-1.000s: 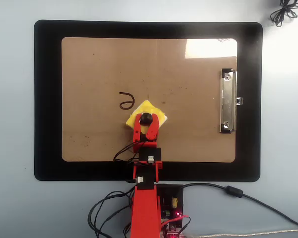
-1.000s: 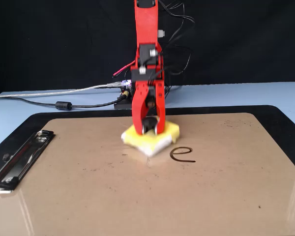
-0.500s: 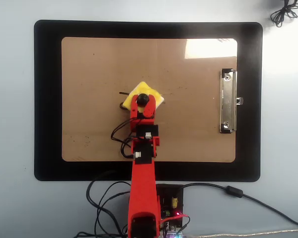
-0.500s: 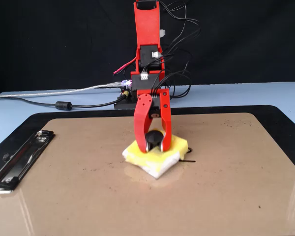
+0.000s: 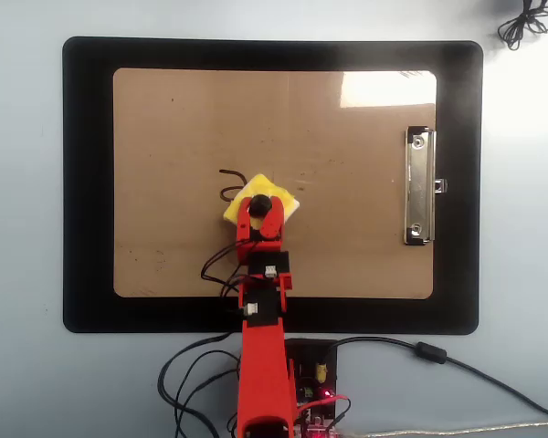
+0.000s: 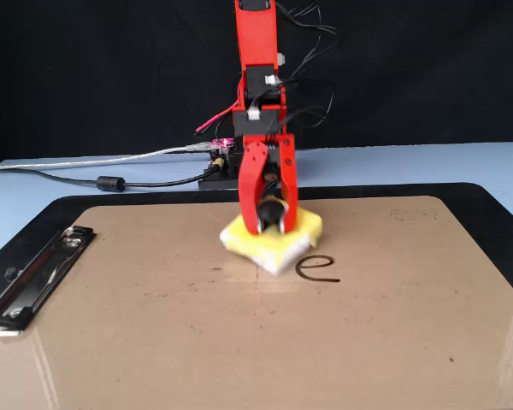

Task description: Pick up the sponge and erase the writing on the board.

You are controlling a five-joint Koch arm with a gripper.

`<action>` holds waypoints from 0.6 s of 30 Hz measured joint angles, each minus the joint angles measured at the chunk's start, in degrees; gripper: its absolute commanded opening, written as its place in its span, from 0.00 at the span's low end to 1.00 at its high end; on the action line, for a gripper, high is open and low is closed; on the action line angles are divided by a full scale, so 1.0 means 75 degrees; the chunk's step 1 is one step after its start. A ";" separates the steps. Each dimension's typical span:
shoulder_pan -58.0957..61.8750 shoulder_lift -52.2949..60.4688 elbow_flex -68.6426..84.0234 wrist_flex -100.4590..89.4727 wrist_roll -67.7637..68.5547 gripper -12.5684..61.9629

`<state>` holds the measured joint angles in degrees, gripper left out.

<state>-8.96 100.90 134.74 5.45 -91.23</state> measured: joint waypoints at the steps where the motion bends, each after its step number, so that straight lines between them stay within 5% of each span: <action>1: 0.0012 -0.0316 -0.0223 -0.0035 0.0000 0.06; 5: 0.0000 -0.0645 -0.0375 -0.0234 0.0000 0.06; 12: 0.0410 0.2227 0.2098 -0.0035 0.0035 0.06; 18: 0.1148 0.0105 0.0434 -0.0293 0.0023 0.06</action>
<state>-0.35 101.69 137.99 3.25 -91.05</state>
